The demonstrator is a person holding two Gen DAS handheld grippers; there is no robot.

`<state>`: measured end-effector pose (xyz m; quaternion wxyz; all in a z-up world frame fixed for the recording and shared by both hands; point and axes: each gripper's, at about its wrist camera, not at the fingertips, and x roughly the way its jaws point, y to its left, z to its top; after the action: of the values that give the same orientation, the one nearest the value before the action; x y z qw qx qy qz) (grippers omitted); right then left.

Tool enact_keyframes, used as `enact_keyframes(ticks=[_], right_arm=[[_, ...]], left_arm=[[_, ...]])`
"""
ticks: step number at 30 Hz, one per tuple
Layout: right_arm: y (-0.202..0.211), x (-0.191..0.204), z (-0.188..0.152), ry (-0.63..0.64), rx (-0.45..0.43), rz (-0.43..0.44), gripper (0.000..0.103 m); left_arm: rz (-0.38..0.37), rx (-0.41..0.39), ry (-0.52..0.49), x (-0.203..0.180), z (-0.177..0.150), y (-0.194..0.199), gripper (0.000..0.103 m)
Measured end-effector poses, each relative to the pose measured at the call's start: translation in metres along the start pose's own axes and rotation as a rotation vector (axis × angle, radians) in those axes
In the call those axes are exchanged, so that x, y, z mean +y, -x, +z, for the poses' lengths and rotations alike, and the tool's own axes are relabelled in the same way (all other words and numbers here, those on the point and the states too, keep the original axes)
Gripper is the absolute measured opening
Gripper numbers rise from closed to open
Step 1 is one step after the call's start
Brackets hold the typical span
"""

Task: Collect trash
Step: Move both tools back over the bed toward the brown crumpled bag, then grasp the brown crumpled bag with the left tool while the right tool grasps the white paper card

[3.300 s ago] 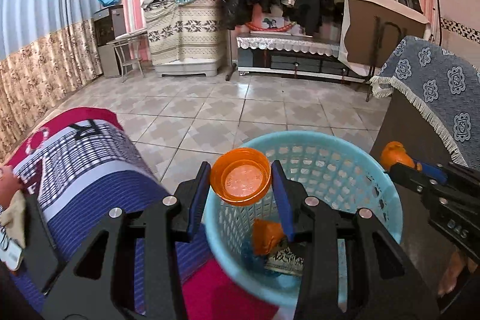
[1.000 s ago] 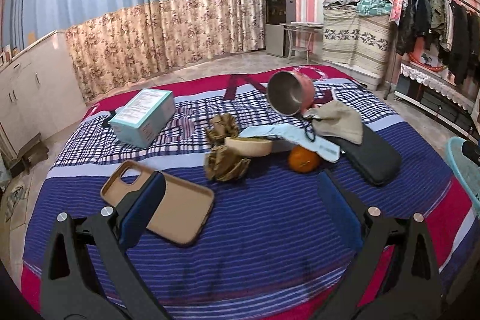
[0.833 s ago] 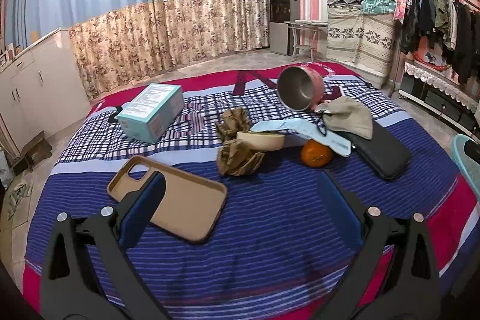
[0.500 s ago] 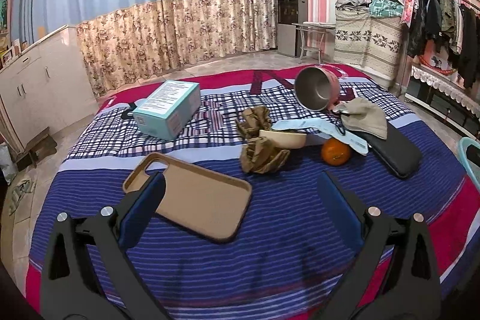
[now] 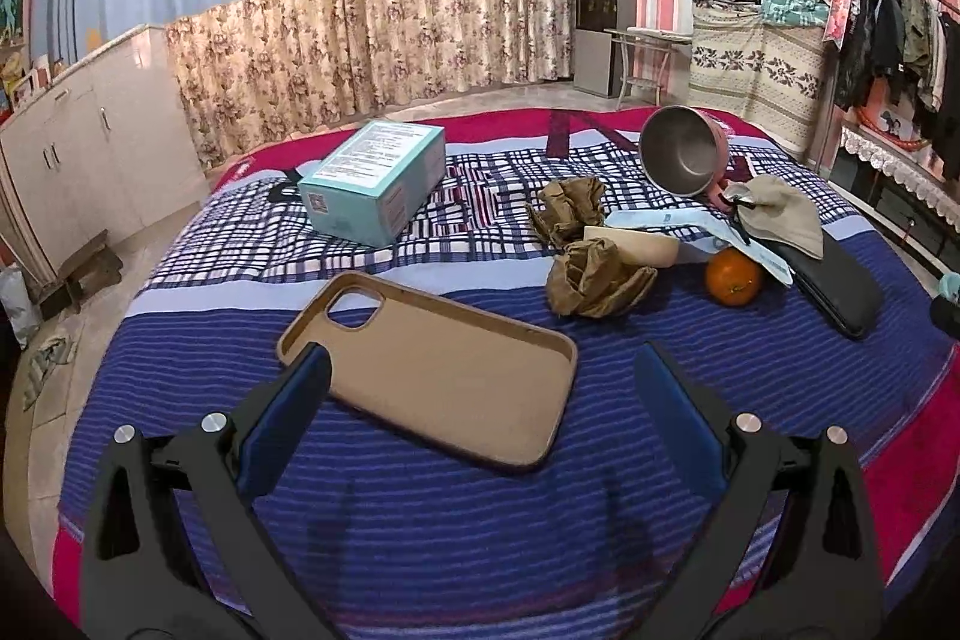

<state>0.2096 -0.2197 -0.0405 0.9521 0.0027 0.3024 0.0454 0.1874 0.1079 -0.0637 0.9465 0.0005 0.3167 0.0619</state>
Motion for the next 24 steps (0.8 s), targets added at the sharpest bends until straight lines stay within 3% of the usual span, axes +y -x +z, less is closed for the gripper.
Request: enact_keyframes(ticks=[11,14,16,22,23,24], right_arm=[[-0.031,0.021,0.008,0.012,0.047,0.043,0.094],[-0.036,0.033,0.014,0.025,0.044,0.067,0.094],[-0.040,0.047,0.021,0.054,0.041,0.083,0.094],[-0.062,0.088,0.031,0.142,0.088,0.142,0.092],[-0.068,0.096,0.031,0.172,0.102,0.138,0.090],[-0.071,0.101,0.029,0.191,0.109,0.131,0.080]], left_arm=[[-0.086,0.070,-0.129,-0.041,0.030,-0.052,0.096],[-0.097,0.106,-0.146,-0.048,0.032,-0.069,0.076],[-0.144,0.150,-0.144,-0.049,0.032,-0.079,0.051],[-0.147,0.115,-0.111,-0.032,0.030,-0.061,0.045],[-0.144,0.112,-0.106,-0.029,0.029,-0.056,0.045],[-0.141,0.110,-0.102,-0.024,0.027,-0.053,0.045]])
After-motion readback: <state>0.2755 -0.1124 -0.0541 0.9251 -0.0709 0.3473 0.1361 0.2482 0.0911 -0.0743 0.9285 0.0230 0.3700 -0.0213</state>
